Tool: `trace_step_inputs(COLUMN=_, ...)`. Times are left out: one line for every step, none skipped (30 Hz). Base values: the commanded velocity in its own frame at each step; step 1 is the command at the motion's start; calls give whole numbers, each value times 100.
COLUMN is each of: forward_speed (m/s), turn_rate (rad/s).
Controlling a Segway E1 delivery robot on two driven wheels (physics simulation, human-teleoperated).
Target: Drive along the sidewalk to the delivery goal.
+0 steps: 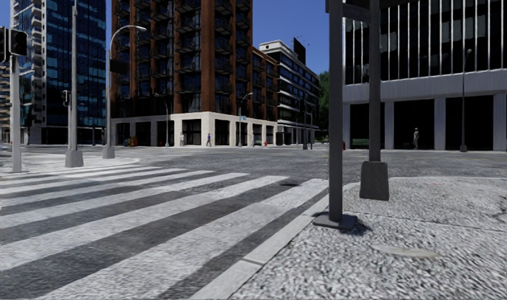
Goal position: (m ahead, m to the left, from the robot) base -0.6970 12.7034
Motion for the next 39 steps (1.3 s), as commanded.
trace_step_inputs(forward_speed=184, turn_rate=46)
trace_step_inputs(forward_speed=179, turn_rate=46)
trace_step_inputs(forward_speed=170, turn_rate=46)
trace_step_inputs(forward_speed=167, turn_rate=46)
trace_step_inputs(forward_speed=166, turn_rate=46)
trace_step_inputs(forward_speed=166, turn_rate=46)
trace_step_inputs(forward_speed=166, turn_rate=46)
trace_step_inputs(forward_speed=166, turn_rate=46)
trace_step_inputs(forward_speed=166, turn_rate=46)
trace_step_inputs(forward_speed=166, turn_rate=46)
trace_step_inputs(forward_speed=166, turn_rate=46)
trace_step_inputs(forward_speed=166, turn_rate=46)
trace_step_inputs(forward_speed=166, turn_rate=46)
trace_step_inputs(forward_speed=166, turn_rate=46)
trace_step_inputs(forward_speed=166, turn_rate=46)
trace_step_inputs(forward_speed=166, turn_rate=46)
trace_step_inputs(forward_speed=166, turn_rate=46)
trace_step_inputs(forward_speed=166, turn_rate=46)
trace_step_inputs(forward_speed=166, turn_rate=46)
trace_step_inputs(forward_speed=166, turn_rate=46)
trace_step_inputs(forward_speed=166, turn_rate=46)
trace_step_inputs(forward_speed=166, turn_rate=46)
trace_step_inputs(forward_speed=166, turn_rate=46)
trace_step_inputs(forward_speed=166, turn_rate=46)
trace_step_inputs(forward_speed=166, turn_rate=46)
trace_step_inputs(forward_speed=166, turn_rate=46)
trace_step_inputs(forward_speed=166, turn_rate=46)
trace_step_inputs(forward_speed=166, turn_rate=46)
trace_step_inputs(forward_speed=166, turn_rate=46)
trace_step_inputs(forward_speed=166, turn_rate=46)
trace_step_inputs(forward_speed=166, turn_rate=46)
trace_step_inputs(forward_speed=166, turn_rate=46)
trace_step_inputs(forward_speed=166, turn_rate=46)
trace_step_inputs(forward_speed=166, turn_rate=46)
trace_step_inputs(forward_speed=166, turn_rate=46)
trace_step_inputs(forward_speed=166, turn_rate=46)
trace_step_inputs(forward_speed=166, turn_rate=46)
trace_step_inputs(forward_speed=166, turn_rate=46)
trace_step_inputs(forward_speed=166, turn_rate=46)
